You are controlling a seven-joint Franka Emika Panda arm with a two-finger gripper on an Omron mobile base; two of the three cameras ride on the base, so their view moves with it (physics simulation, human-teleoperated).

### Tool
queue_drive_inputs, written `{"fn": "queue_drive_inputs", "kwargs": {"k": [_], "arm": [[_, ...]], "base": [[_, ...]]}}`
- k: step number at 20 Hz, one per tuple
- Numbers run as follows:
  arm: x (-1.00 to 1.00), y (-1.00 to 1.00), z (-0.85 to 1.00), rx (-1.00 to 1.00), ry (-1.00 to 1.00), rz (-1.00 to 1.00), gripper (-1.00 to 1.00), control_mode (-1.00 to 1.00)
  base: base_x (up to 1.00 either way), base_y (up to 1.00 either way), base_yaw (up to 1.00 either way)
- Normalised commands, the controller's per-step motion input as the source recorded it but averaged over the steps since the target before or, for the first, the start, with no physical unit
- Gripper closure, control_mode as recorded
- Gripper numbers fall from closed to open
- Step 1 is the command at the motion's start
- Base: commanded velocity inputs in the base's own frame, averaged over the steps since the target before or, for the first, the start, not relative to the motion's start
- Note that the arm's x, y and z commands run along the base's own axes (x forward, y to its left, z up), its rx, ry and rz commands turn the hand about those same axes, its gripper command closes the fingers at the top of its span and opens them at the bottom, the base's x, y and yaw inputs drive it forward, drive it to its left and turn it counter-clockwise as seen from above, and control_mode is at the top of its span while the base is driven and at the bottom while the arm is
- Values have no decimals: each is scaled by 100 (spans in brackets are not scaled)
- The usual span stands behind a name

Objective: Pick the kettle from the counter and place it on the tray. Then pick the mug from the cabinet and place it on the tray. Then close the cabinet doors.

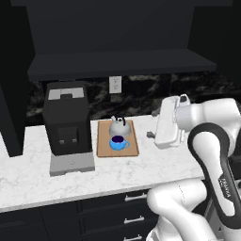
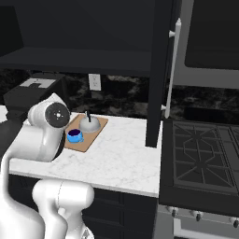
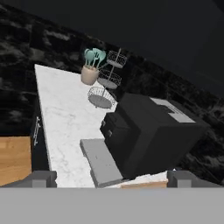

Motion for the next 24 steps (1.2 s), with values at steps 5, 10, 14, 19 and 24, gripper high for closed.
{"fn": "queue_drive_inputs", "kwargs": {"k": [5, 10, 14, 19, 24], "arm": [[-37, 45, 16, -2, -31, 28, -100, -100], [-53, 57, 23, -11, -45, 21, -100, -100], [-61, 36, 32, -5, -38, 23, -100, -100], [-55, 48, 25, -7, -31, 20, -100, -100], [-60, 55, 39, -11, -43, 12, -100, -100]], "base": [[0, 0, 0], [0, 0, 0], [0, 0, 0], [0, 0, 0], [0, 0, 0]]}}
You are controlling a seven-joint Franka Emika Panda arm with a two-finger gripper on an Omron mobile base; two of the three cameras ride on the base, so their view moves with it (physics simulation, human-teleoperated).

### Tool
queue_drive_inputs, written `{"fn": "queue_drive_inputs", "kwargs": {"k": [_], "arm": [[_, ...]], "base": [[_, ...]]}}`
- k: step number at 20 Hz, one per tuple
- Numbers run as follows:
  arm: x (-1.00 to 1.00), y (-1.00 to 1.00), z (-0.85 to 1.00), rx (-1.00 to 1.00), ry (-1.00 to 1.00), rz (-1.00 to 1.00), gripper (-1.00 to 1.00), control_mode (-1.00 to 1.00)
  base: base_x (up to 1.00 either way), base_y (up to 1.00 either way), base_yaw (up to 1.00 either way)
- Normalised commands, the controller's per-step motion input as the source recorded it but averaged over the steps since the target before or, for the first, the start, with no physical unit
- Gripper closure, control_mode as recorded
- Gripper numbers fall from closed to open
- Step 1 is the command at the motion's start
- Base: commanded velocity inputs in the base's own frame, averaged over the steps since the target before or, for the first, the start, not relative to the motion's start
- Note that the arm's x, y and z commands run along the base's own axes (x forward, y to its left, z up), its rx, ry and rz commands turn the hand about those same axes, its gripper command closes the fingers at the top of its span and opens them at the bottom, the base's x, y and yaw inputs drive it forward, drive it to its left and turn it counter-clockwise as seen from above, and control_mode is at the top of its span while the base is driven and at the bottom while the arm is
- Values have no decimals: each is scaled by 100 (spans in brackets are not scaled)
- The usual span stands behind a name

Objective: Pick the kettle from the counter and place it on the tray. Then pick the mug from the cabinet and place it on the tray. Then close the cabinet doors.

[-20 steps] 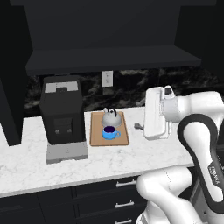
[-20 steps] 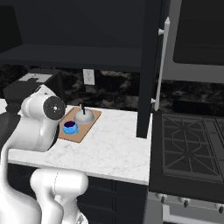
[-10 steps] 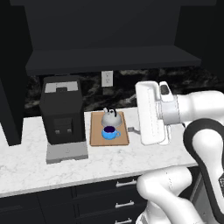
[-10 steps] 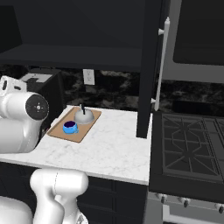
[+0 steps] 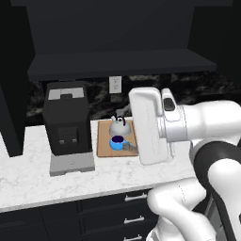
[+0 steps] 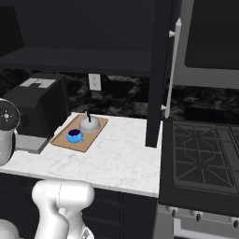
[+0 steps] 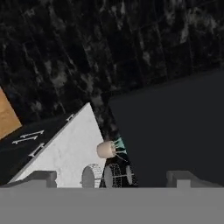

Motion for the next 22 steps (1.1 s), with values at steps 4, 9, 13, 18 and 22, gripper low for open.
{"fn": "queue_drive_inputs", "kwargs": {"k": [4, 9, 13, 18, 22], "arm": [[-57, 53, 39, -13, -45, 8, -100, -100], [-48, 50, 29, -16, -32, 2, -100, -100], [-49, 55, 16, -16, -24, 5, -100, -100], [-48, 47, 26, -7, -21, 3, -100, -100], [-39, 51, 21, 0, -5, -1, -100, -100]], "base": [[0, 0, 0], [0, 0, 0], [0, 0, 0], [0, 0, 0], [0, 0, 0]]}}
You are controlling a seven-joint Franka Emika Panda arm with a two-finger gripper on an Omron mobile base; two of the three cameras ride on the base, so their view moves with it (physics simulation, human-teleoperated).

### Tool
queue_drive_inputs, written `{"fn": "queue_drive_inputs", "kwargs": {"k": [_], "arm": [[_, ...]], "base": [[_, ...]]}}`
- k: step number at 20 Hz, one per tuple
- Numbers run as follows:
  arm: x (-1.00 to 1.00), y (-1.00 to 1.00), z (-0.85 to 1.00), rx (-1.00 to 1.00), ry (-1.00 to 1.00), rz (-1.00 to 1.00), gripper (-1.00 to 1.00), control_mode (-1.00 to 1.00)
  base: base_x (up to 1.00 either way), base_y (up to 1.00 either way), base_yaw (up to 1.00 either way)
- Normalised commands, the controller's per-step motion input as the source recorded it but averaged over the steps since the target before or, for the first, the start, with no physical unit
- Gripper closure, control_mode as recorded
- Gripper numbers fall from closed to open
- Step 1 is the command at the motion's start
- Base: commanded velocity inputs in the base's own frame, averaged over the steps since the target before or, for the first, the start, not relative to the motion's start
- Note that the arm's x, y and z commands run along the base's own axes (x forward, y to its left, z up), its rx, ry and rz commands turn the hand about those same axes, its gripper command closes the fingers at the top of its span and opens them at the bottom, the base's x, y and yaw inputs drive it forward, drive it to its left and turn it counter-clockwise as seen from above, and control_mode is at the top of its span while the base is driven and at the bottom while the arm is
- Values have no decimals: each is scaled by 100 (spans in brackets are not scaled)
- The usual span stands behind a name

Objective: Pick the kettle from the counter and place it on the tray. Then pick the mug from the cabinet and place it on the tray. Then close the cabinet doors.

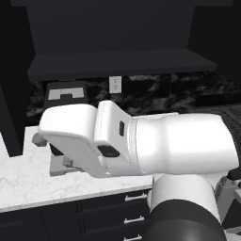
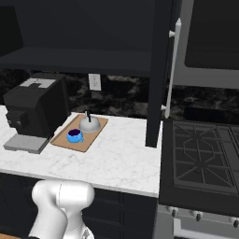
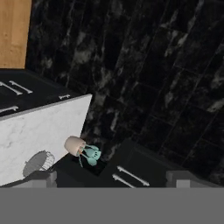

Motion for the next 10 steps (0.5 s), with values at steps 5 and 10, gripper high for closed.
{"fn": "queue_drive_inputs", "kwargs": {"k": [5, 10], "arm": [[-4, 64, -3, 0, 2, -5, -100, -100], [5, 61, -5, 0, 8, -7, -100, -100]], "base": [[0, 0, 0], [0, 0, 0]]}}
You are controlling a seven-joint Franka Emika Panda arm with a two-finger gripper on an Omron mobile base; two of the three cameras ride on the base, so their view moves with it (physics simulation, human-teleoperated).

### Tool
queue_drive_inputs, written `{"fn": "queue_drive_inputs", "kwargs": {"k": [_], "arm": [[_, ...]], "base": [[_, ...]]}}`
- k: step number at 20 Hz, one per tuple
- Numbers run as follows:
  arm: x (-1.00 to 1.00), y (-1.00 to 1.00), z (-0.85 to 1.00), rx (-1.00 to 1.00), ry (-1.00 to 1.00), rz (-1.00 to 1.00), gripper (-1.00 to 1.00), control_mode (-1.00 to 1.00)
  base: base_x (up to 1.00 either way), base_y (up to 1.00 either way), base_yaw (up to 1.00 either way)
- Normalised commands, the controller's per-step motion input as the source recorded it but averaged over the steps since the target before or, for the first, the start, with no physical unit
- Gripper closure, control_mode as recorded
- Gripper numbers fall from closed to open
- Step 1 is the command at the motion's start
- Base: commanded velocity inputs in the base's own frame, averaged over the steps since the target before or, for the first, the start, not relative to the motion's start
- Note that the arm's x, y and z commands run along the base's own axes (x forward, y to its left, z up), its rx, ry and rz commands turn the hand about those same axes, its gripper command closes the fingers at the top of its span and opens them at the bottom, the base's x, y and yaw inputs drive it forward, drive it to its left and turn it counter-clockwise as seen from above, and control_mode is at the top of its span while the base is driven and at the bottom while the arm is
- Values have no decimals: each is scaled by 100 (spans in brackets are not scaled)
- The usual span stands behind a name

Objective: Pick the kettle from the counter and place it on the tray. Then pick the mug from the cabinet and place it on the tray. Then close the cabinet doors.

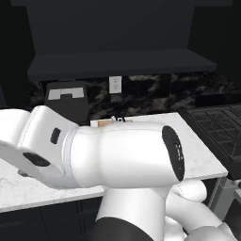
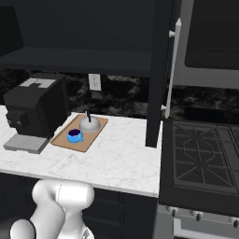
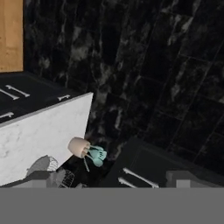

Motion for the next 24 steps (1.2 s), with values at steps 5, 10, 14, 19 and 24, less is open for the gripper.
{"fn": "queue_drive_inputs", "kwargs": {"k": [5, 10, 14, 19, 24], "arm": [[32, 51, -20, 0, 9, -15, -100, -100], [38, 50, -24, 3, 8, -21, -100, -100], [51, 37, -18, 9, 10, -28, -100, -100], [52, 24, -13, 4, 5, -22, -100, -100], [45, 13, -10, 2, 2, -14, -100, -100]], "base": [[0, 0, 0], [0, 0, 0], [0, 0, 0], [0, 0, 0], [0, 0, 0]]}}
